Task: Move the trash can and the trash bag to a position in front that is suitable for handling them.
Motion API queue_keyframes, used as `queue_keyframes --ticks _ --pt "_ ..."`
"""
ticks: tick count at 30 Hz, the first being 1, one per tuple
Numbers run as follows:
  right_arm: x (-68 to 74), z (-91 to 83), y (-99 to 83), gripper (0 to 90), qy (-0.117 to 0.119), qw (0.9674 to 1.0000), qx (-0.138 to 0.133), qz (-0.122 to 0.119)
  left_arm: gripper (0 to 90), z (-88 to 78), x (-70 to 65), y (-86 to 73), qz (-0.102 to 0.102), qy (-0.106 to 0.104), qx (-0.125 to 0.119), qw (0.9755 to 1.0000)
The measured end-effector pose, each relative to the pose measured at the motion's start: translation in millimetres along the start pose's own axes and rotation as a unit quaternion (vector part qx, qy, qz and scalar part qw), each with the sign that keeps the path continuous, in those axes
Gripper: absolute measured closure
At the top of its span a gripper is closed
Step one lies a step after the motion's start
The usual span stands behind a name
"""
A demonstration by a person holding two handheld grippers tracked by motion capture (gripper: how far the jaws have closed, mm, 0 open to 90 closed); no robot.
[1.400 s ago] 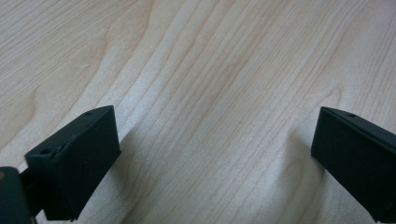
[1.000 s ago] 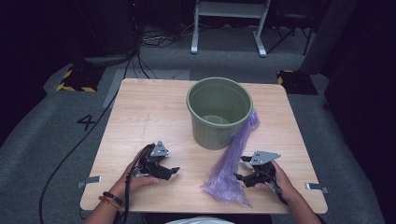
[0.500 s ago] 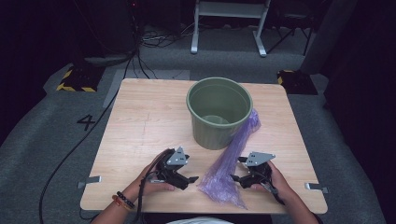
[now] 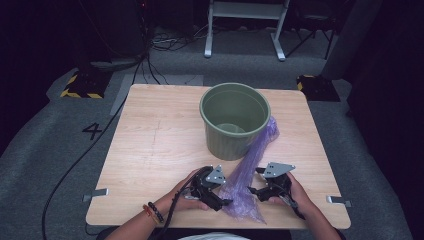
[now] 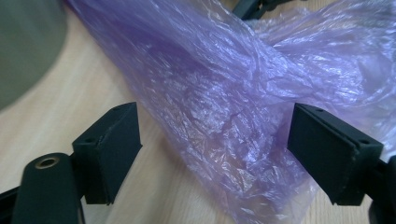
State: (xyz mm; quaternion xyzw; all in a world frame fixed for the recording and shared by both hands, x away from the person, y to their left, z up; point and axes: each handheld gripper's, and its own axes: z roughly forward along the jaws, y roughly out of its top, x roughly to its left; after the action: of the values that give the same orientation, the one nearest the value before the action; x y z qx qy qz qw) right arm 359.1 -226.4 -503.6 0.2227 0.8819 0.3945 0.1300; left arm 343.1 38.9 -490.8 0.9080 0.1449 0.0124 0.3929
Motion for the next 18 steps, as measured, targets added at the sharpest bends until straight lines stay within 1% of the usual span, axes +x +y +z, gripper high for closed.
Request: queue_keyframes --ticks 2,3,4,5,6,8,9,10,12,13,14,15,16,17,18 --pt "0.2 -0.1 -0.1 20.0 -0.001 1.0000 0.000 0.000 19.4 4.7 0.7 -1.4 -0.001 0.006 0.013 0.9999" --pt "0.4 -0.2 -0.1 20.0 -0.002 1.0000 -0.001 -0.001 21.2 4.7 0.7 -1.4 -0.001 0.006 0.013 0.9999" --pt "0.7 -0.3 -0.2 20.4 -0.004 1.0000 -0.001 0.000 23.4 7.0 1.2 -2.1 -0.003 0.018 0.017 0.9997" --pt "0.7 -0.3 -0.2 20.4 -0.004 1.0000 -0.001 0.000 24.6 7.0 1.2 -2.1 -0.003 0.018 0.017 0.9997" --pt "1.0 -0.8 -0.3 21.2 -0.007 1.0000 -0.003 -0.004 27.1 5.8 3.5 -3.0 -0.004 0.020 0.012 0.9997" --pt "1.3 -1.6 -0.9 21.2 -0.008 1.0000 -0.002 -0.004 33.0 4.3 5.4 -4.1 -0.011 0.022 0.008 0.9997" --pt "1.2 -2.0 -1.3 21.3 -0.009 1.0000 -0.003 -0.003 35.1 3.6 6.5 -5.0 -0.006 0.025 0.006 0.9997" --pt "0.2 -3.3 -2.5 21.0 -0.008 0.9999 -0.003 -0.005 36.8 2.6 6.6 -5.8 -0.002 0.027 0.009 0.9996" --pt "-3.7 -7.7 -5.9 21.0 -0.007 0.9999 -0.006 0.005 38.4 1.4 6.4 -7.2 0.013 0.031 0.011 0.9994" --pt "-3.7 -7.7 -5.9 21.0 -0.007 0.9999 -0.006 0.005 38.6 1.4 6.4 -7.2 0.013 0.031 0.011 0.9994" --pt "-7.4 -11.1 -8.3 21.0 -0.010 0.9998 -0.012 0.015 38.6 0.9 5.8 -8.1 0.017 0.034 0.012 0.9992" --pt "-16.0 -19.5 -13.6 21.0 -0.027 0.9989 -0.016 0.035 38.6 -0.4 5.4 -9.4 0.020 0.035 0.014 0.9991" --pt "-16.0 -19.5 -13.6 21.0 -0.027 0.9989 -0.016 0.035 38.6 -0.4 5.4 -9.4 0.020 0.035 0.014 0.9991" --pt "-24.5 -29.6 -19.5 20.8 -0.043 0.9974 -0.023 0.053 38.5 -1.5 5.8 -11.0 0.020 0.036 0.012 0.9991" --pt "-24.5 -29.6 -19.5 20.8 -0.043 0.9974 -0.023 0.053 38.5 -1.5 5.8 -11.0 0.020 0.036 0.012 0.9991"
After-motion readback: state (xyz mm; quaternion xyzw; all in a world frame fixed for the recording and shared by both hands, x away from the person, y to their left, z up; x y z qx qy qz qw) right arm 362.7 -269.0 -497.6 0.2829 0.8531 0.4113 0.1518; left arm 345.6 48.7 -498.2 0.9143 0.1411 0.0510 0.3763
